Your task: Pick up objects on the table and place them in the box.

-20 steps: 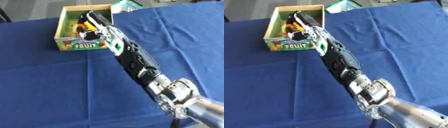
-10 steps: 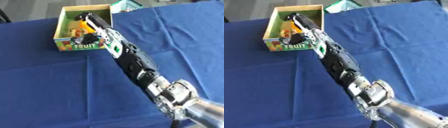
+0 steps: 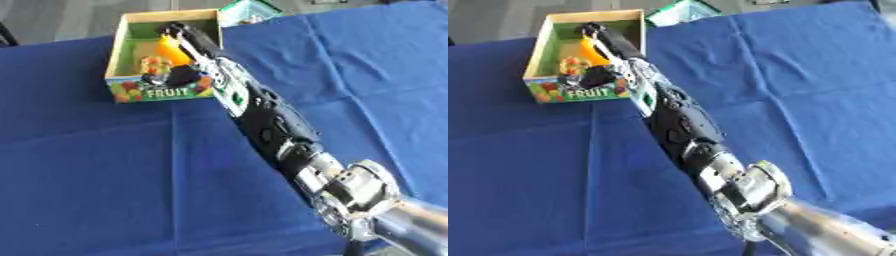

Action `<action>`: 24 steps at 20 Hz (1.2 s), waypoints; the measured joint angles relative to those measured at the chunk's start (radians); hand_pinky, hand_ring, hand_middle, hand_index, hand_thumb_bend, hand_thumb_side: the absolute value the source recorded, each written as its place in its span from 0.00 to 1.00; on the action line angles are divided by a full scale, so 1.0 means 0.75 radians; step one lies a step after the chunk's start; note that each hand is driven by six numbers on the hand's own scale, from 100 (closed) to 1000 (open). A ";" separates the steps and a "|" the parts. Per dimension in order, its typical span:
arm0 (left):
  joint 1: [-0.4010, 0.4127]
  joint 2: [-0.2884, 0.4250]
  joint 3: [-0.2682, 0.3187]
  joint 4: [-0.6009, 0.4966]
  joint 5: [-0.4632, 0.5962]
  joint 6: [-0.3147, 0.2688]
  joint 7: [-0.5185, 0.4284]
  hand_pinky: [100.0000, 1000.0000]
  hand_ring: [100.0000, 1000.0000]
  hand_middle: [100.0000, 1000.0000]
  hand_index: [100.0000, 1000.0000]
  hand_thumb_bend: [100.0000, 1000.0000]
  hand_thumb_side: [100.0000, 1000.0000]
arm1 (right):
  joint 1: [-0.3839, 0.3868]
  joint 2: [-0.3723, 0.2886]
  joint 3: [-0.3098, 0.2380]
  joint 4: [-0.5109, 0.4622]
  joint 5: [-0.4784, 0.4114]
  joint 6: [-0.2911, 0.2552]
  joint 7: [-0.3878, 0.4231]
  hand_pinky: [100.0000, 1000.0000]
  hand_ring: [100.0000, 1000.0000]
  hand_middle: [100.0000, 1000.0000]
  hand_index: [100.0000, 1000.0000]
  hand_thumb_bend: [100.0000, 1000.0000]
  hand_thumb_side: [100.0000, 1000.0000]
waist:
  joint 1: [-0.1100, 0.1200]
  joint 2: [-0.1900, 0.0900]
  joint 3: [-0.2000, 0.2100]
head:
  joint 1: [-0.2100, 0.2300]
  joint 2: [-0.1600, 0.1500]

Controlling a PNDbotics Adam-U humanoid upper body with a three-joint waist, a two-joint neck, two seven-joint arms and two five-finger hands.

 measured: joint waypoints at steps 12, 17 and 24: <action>0.014 0.000 0.009 0.000 -0.002 0.003 0.009 0.73 0.56 0.49 0.72 0.00 0.49 | -0.011 -0.128 -0.032 -0.080 -0.247 0.075 -0.015 0.86 0.88 0.91 0.91 0.57 0.40 | -0.009 -0.010 -0.028 | 0.026 0.000; 0.017 0.000 0.017 -0.001 -0.005 0.004 0.017 0.73 0.56 0.49 0.72 0.00 0.49 | -0.005 -0.208 -0.029 -0.146 -0.359 0.089 0.007 0.85 0.85 0.85 0.89 0.55 0.39 | -0.011 -0.015 -0.046 | 0.041 0.000; 0.026 0.000 0.031 -0.001 -0.008 0.006 0.033 0.73 0.57 0.49 0.72 0.00 0.49 | 0.099 -0.356 0.004 -0.321 -0.624 0.112 0.059 0.82 0.81 0.78 0.86 0.36 0.35 | -0.015 -0.015 -0.076 | 0.066 0.000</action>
